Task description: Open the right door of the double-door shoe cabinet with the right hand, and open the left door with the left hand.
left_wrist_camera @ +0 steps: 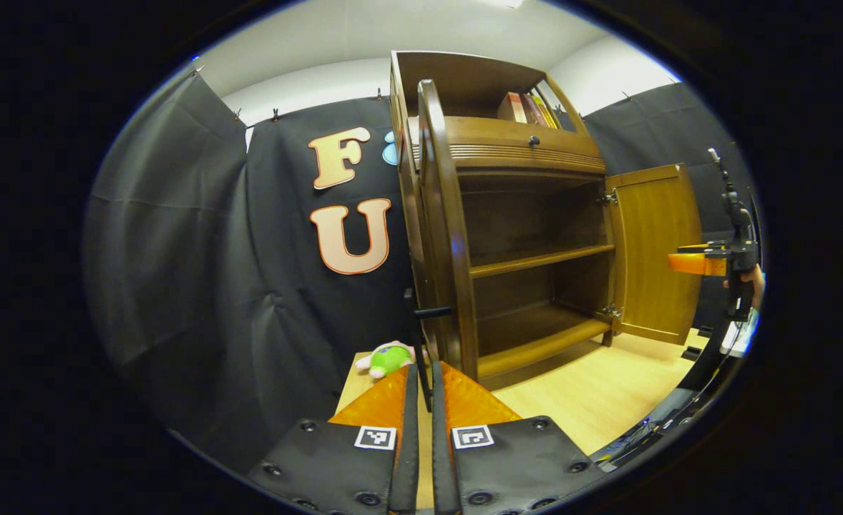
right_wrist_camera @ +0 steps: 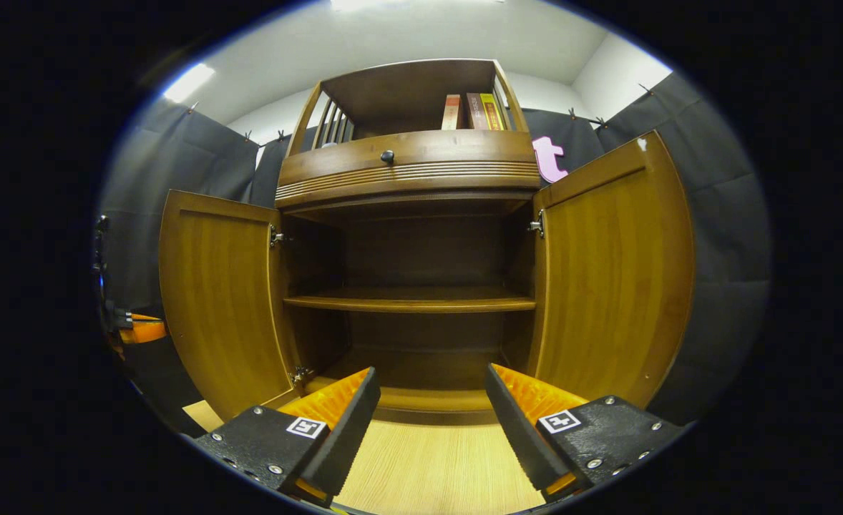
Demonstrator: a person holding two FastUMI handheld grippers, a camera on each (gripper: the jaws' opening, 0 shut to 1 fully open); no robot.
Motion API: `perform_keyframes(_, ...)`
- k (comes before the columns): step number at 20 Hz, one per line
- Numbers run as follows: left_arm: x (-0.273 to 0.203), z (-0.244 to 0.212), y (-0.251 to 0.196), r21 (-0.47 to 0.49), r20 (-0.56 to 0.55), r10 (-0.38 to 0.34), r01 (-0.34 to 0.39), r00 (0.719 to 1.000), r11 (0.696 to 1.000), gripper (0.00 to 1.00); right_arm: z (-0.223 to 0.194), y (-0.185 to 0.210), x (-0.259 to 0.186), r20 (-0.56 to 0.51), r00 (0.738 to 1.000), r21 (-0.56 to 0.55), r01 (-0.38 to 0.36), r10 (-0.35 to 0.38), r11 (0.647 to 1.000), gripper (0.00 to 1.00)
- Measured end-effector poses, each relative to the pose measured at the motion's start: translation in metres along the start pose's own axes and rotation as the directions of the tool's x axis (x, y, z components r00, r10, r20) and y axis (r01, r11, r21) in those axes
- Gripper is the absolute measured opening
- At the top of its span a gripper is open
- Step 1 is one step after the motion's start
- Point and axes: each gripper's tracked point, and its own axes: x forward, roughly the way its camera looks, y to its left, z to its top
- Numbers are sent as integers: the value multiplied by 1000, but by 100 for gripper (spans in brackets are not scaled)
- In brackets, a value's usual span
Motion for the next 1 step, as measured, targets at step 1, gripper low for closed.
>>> perform_keyframes(1,-8,6,-10,-13,11,-7,7,1000,1000,15,1,2,3,1,1000,2,-13,13,1000,100)
